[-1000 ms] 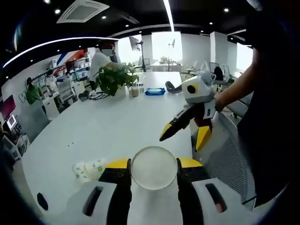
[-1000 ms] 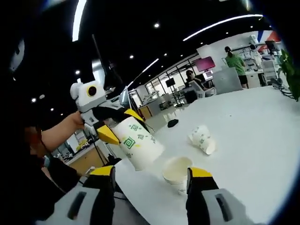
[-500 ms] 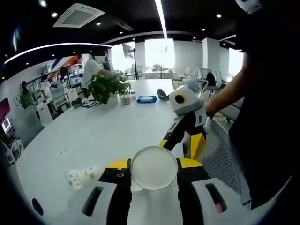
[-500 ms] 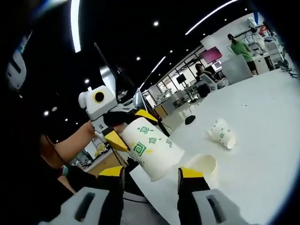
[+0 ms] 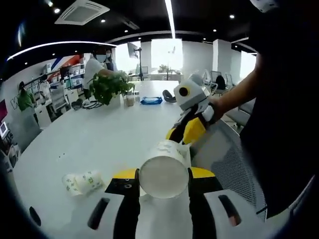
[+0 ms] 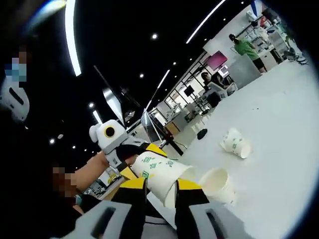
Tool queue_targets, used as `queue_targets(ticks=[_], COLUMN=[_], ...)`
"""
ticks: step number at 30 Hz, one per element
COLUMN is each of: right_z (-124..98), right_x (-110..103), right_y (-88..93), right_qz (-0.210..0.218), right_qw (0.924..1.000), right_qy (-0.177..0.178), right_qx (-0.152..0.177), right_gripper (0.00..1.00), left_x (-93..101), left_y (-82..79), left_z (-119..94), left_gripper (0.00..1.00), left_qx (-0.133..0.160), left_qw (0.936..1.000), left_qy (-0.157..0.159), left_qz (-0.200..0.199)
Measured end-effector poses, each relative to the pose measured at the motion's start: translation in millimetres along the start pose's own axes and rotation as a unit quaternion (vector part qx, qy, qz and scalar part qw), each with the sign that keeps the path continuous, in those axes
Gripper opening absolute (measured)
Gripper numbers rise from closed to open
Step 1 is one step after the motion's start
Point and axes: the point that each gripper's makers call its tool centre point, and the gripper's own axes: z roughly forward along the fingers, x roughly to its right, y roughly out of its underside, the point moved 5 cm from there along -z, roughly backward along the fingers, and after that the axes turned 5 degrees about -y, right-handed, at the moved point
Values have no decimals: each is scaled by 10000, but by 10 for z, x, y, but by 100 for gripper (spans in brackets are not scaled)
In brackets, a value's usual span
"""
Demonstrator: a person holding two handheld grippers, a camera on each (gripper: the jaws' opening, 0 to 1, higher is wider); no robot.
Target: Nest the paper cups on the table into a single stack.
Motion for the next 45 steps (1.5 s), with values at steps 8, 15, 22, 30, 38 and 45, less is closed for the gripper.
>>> queue_targets(ticks=[8,15,22,30,38,45], right_z=[14,19,36,88,163,206], right_x=[-57,-100,-154,-205,-230,-111], right_y=[-10,-16,-24,-30,-85,-151], right_qz=[56,126,163,186,-60,-561], right_qw=[9999,9996,9992,9986,9987,9960], right_qy=[-129,-233,-340,-444,-399,7], right_qx=[7,-11,-88,-208,-313,-700], right_gripper=[2,0,0,0,0,0], left_x=[23,55,110,119,61,17], left_y=[183,269,296,340,418,488], left_z=[42,105,142,154,130,30], left_gripper=[36,36,36,36,54,65], left_qx=[-237,-304,-422,-412,-364,-169], left_qw=[9997,9994,9988,9985,9978,9955], left_qy=[98,136,195,142,-192,-569], left_qz=[-18,-93,-127,-324,-527,-742])
